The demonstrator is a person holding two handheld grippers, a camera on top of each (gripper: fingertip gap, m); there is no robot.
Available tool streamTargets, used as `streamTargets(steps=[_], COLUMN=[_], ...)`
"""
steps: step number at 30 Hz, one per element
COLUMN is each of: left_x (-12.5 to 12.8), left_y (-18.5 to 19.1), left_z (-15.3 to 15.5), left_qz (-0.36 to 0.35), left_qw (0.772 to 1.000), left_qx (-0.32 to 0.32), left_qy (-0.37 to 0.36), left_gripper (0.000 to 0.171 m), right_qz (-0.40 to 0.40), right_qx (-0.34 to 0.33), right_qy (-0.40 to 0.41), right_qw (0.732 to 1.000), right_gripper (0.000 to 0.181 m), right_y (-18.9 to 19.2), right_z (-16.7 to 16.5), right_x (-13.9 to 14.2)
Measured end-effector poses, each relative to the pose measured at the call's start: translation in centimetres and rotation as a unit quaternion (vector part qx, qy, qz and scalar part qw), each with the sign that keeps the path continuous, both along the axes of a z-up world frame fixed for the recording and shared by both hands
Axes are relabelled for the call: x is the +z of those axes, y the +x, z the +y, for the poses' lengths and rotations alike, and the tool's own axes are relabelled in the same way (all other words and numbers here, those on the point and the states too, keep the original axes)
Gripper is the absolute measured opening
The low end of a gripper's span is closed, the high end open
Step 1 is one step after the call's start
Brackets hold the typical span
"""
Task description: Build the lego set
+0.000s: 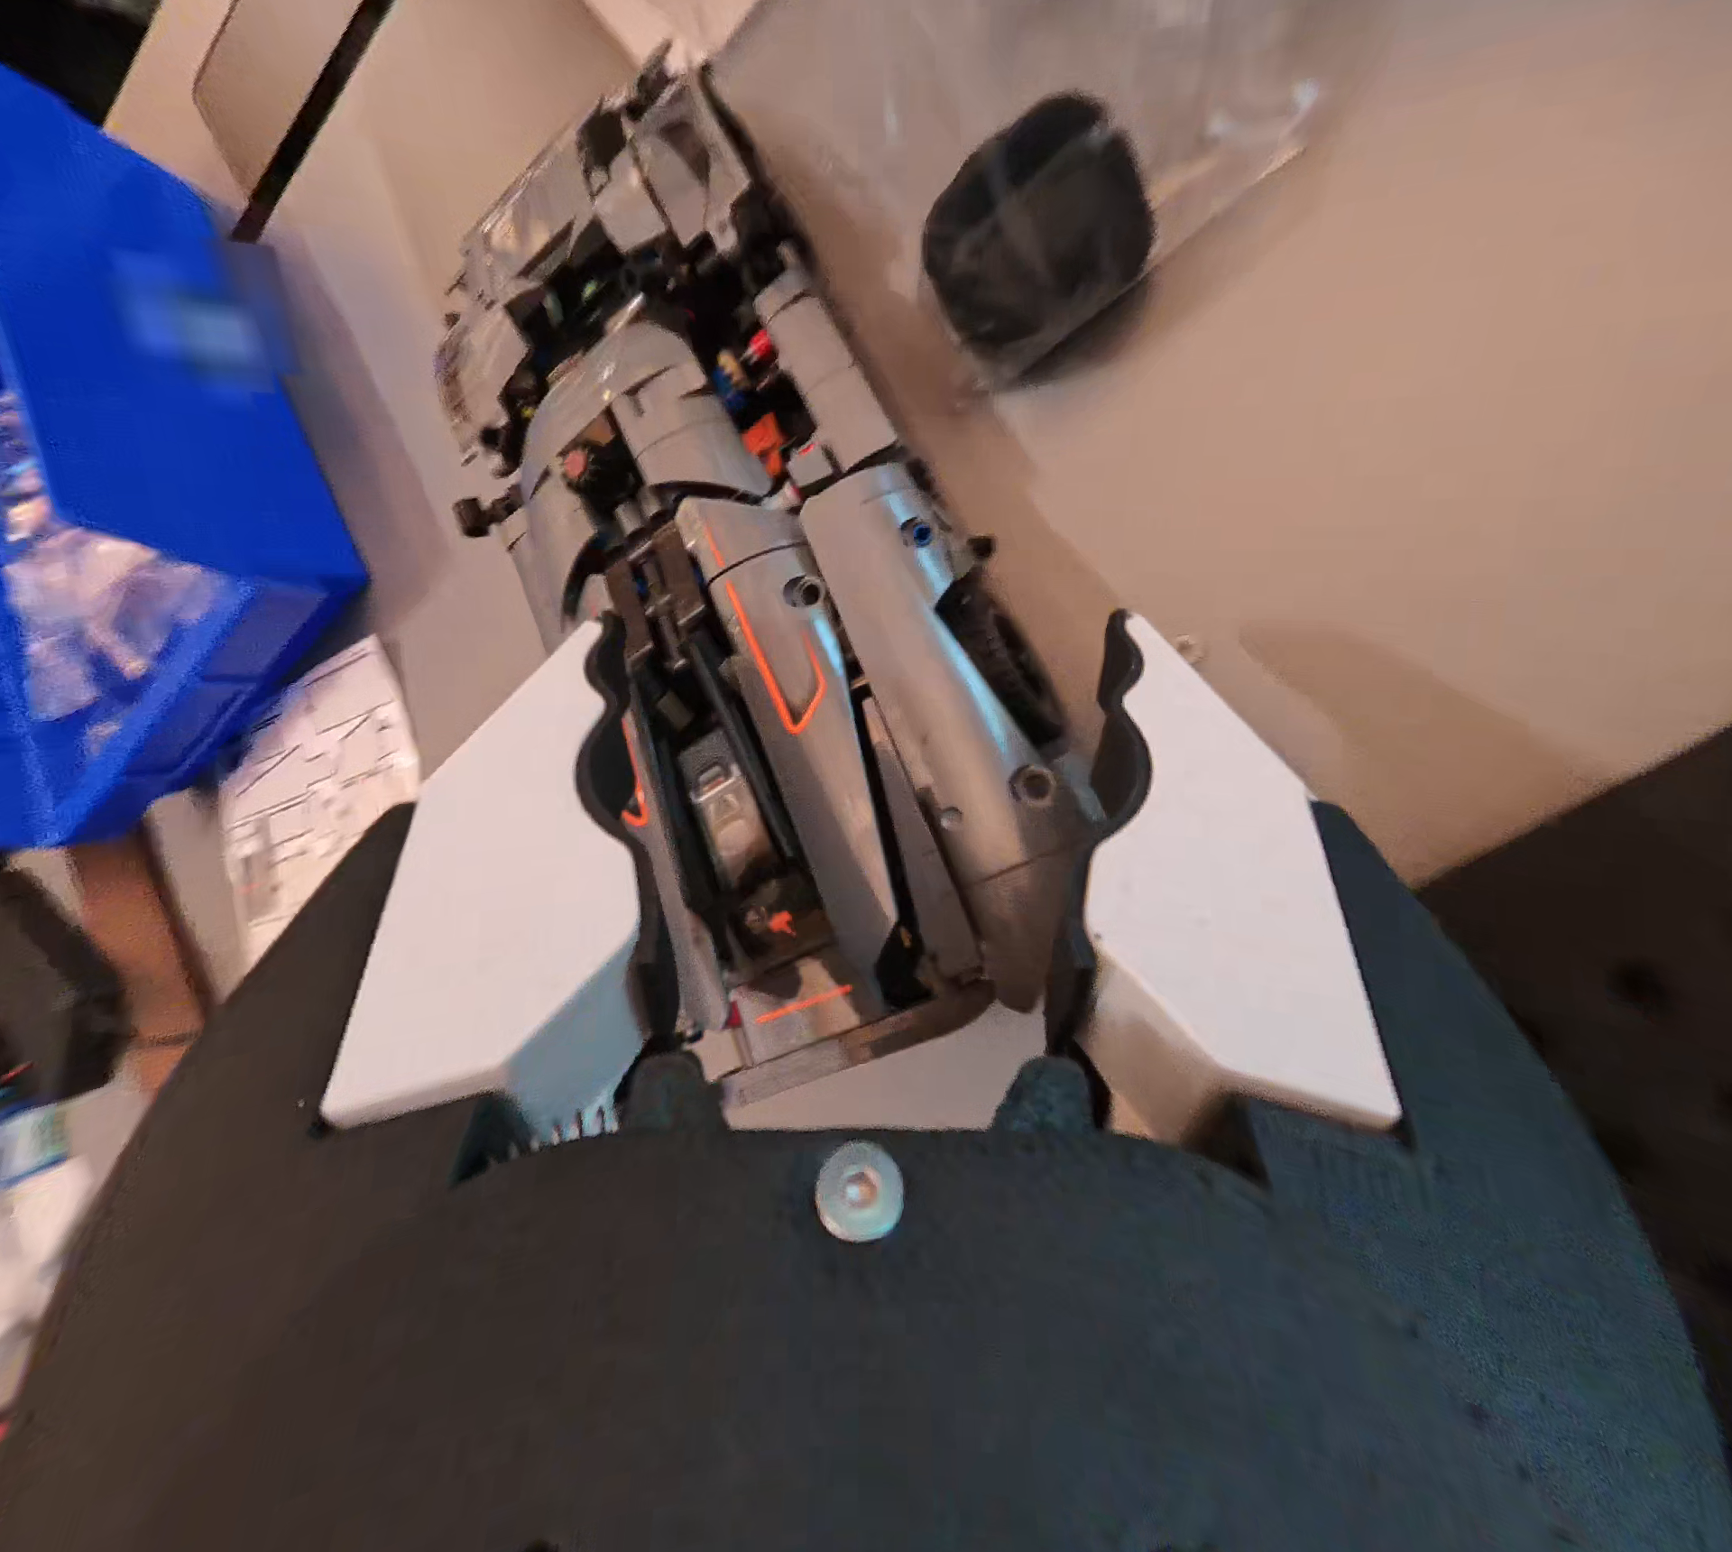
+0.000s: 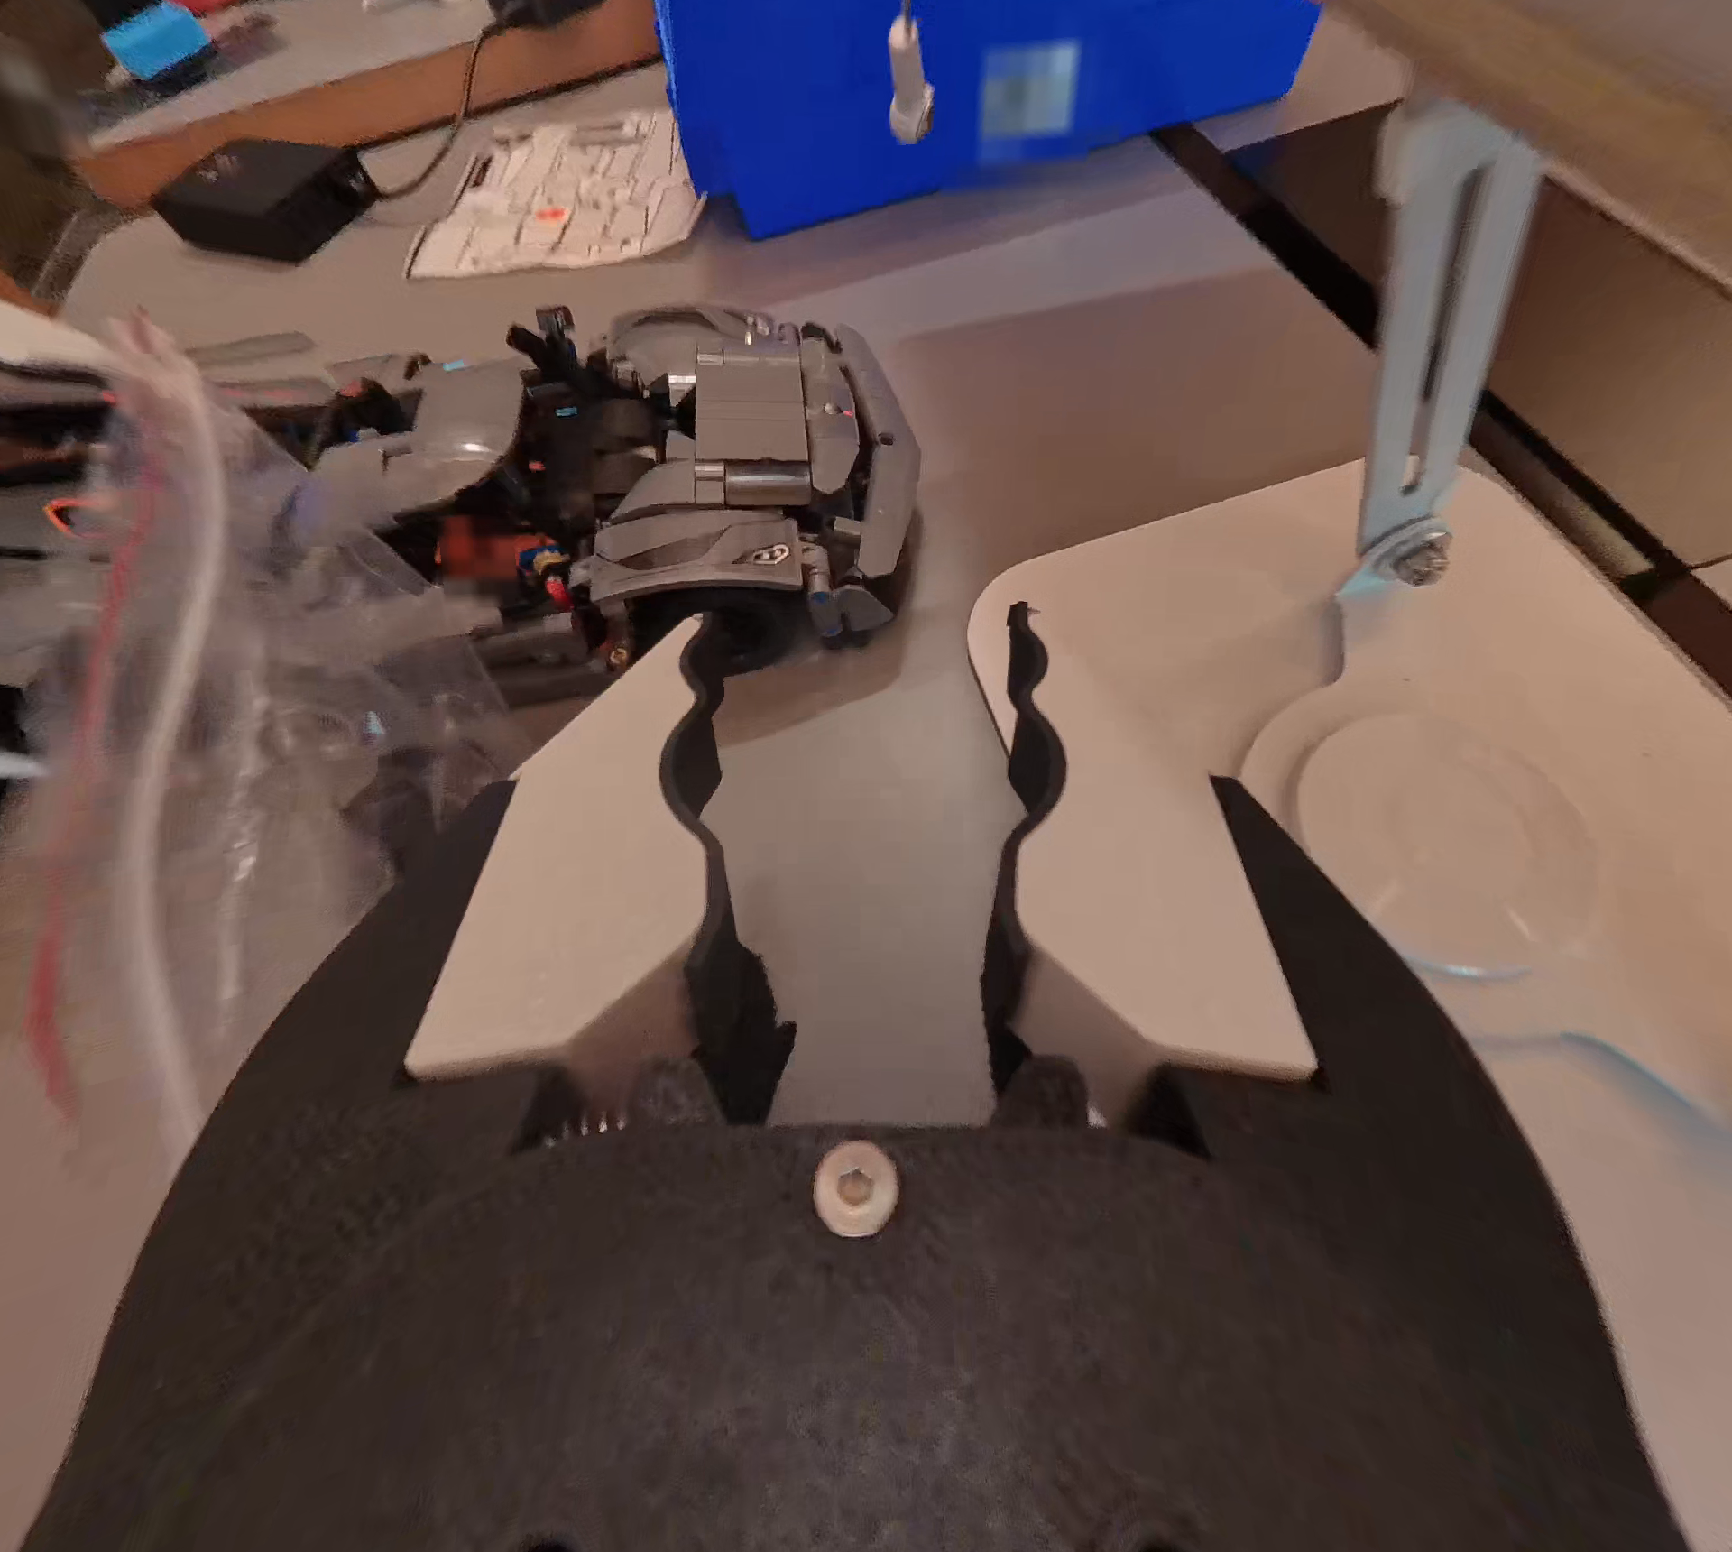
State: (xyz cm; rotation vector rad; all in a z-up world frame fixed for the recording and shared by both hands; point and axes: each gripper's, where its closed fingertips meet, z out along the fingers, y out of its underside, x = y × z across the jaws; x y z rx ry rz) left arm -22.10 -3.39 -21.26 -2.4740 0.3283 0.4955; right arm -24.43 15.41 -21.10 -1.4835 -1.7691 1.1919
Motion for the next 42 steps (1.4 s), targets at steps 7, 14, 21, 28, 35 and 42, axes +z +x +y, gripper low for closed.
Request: streamTargets(steps=[7,14,21,28,35,42], left_x=[-1.1,-0.8,-1.0,-0.9,-0.9,-0.8], left_y=[-1.1,-1.8,-1.8,-2.0,-3.0,-3.5], left_z=[-0.3,-1.3,-2.0,-2.7,-2.9,-3.0], left_qz=[0.032,0.042,0.057,0.064,0.056,0.049], left_qw=[0.999,0.998,0.997,0.996,0.997,0.996], left_qx=[0.017,0.022,0.024,0.037,0.05,0.061], left_qy=[-0.029,-0.035,-0.041,-0.047,-0.037,-0.03], left_gripper=[0.091,0.087,0.089,0.087,0.084,0.082], right_qz=[-0.046,-0.071,-0.092,-0.098,-0.089,-0.084], right_qx=[0.072,0.093,0.073,0.083,0.068,0.036], right_qy=[0.038,0.068,0.097,0.081,0.054,0.029], right_qw=[0.996,0.991,0.988,0.988,0.992,0.995], right_gripper=[0.069,0.079,0.072,0.064,0.065,0.05], right_y=[-1.8,-2.4,-2.5,-2.0,-0.4,3.6], right_z=[-2.7,-4.2,-4.6,-4.7,-3.3,-1.1], right_x=[-2.4,-3.6,-3.6,-3.4,-1.7,0.9])
